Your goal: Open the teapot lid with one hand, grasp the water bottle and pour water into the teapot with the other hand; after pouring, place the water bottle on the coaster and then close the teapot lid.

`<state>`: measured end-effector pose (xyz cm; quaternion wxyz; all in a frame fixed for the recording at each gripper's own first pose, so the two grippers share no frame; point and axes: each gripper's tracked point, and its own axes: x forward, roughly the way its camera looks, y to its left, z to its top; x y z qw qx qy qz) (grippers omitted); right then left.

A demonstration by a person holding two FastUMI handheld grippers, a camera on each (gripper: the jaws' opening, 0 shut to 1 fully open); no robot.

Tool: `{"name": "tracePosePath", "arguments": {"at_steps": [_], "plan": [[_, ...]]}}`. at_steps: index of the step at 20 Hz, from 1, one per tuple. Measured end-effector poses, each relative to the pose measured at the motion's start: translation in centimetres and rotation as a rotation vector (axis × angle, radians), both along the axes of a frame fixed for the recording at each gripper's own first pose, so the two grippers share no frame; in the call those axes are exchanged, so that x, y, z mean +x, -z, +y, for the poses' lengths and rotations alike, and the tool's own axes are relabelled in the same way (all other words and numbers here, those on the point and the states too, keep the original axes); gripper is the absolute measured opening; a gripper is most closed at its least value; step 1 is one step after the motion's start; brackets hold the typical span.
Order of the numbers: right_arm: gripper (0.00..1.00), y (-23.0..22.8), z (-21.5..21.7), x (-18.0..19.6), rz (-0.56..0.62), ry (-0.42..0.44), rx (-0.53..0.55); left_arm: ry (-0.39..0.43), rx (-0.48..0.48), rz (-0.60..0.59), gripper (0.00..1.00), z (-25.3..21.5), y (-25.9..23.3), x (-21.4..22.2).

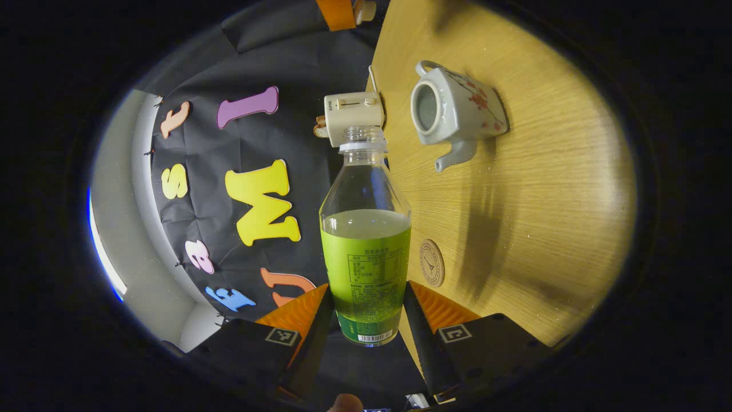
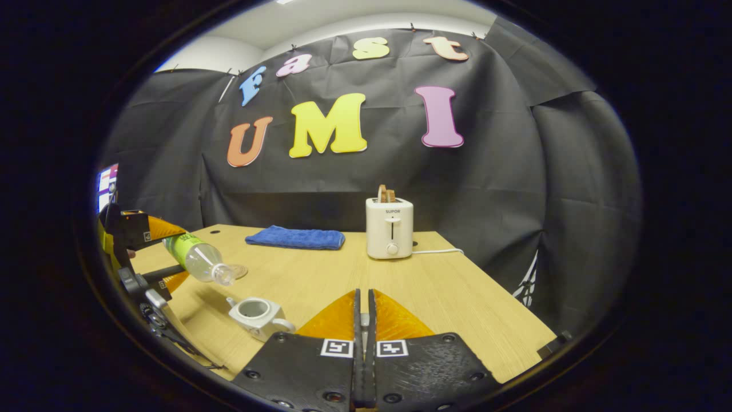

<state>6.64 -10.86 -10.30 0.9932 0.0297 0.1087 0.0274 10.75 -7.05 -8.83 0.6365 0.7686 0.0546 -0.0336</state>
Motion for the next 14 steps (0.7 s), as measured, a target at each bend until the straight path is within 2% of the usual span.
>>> {"name": "tracePosePath", "arguments": {"at_steps": [11,12,14], "plan": [[0.00,0.0,-0.7,-0.3,-0.001,0.004,0.001,0.075,0.190,-0.012,0.73,-1.8,-1.7,0.3],[0.02,0.1,-0.8,-0.3,0.000,0.004,0.004,0.077,0.207,-0.016,0.74,-1.9,-2.1,0.6],[0.00,0.2,-0.8,-0.3,0.001,0.004,0.006,0.085,0.236,-0.028,0.74,-2.2,-2.6,0.8]]}}
